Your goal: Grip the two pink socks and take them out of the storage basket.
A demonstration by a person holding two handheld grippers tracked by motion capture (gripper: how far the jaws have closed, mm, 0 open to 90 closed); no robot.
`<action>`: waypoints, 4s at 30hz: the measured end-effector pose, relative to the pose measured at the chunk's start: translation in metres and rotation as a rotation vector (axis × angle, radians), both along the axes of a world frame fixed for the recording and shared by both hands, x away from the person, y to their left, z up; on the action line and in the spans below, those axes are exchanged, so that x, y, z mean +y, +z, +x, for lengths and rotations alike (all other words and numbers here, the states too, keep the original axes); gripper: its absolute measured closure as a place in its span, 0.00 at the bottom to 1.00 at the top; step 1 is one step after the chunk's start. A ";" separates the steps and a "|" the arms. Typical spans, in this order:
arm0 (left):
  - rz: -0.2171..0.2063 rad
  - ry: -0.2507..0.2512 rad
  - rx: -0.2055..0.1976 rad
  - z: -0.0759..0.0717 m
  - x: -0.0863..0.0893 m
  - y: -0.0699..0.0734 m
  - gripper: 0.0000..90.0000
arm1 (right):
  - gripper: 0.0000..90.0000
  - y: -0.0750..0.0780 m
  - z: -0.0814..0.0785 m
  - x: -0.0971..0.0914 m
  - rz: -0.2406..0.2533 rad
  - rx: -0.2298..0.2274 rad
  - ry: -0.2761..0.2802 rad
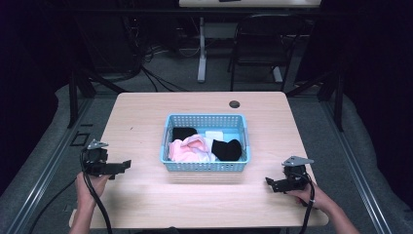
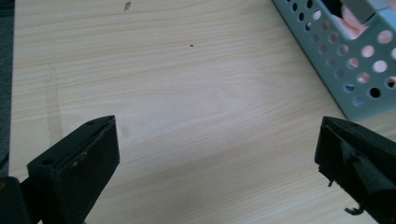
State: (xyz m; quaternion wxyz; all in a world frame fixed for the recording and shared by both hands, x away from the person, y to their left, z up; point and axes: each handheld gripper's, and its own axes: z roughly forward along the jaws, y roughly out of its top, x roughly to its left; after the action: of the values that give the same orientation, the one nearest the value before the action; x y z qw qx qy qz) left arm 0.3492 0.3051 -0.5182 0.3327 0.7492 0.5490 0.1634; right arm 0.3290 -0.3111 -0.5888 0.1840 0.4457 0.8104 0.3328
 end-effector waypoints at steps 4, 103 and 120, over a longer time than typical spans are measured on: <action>0.007 -0.020 0.021 0.003 -0.006 0.005 0.00 | 0.00 0.000 0.000 0.000 0.000 0.000 0.000; 0.139 -0.348 0.239 0.112 -0.248 0.010 0.24 | 0.00 0.000 0.000 -0.001 -0.001 0.001 0.007; 0.152 -0.346 0.230 0.110 -0.238 0.011 0.95 | 0.00 0.000 -0.001 -0.001 0.004 -0.003 0.003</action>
State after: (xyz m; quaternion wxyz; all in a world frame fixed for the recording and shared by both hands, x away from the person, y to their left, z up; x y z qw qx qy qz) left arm 0.4596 0.0676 -0.5069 0.2338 0.8688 0.4326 0.0582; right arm 0.3284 -0.3116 -0.5892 0.1836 0.4443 0.8102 0.3354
